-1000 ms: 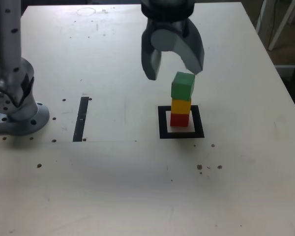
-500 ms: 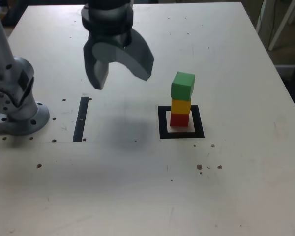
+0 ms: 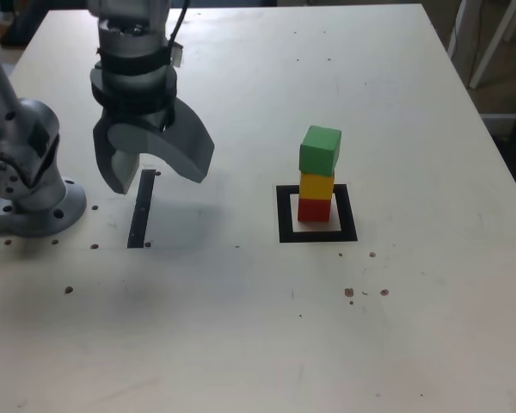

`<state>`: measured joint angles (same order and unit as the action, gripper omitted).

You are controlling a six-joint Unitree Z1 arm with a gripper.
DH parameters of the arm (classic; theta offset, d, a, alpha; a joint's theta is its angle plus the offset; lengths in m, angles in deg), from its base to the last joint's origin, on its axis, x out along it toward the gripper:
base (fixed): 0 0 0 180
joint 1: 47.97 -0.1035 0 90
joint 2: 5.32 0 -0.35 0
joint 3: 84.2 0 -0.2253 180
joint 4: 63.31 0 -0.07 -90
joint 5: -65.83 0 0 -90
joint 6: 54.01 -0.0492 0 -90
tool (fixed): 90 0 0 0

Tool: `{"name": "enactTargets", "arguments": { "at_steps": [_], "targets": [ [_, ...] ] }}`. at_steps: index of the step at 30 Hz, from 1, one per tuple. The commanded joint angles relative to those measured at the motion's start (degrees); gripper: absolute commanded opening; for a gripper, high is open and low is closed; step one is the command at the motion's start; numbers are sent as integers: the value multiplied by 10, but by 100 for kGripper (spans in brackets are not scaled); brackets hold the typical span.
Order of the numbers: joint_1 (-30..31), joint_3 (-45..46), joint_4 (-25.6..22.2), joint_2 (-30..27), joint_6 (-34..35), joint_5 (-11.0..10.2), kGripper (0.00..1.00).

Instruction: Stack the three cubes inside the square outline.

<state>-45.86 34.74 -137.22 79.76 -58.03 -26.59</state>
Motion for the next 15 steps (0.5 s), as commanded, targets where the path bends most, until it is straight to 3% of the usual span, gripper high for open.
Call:
{"name": "enactTargets", "arguments": {
  "at_steps": [1, 15],
  "targets": [
    [-1, 7, 4, -6, 2, 2, 99],
    [-1, 35, 15, -8, 14, 9, 99]
  ]
}}
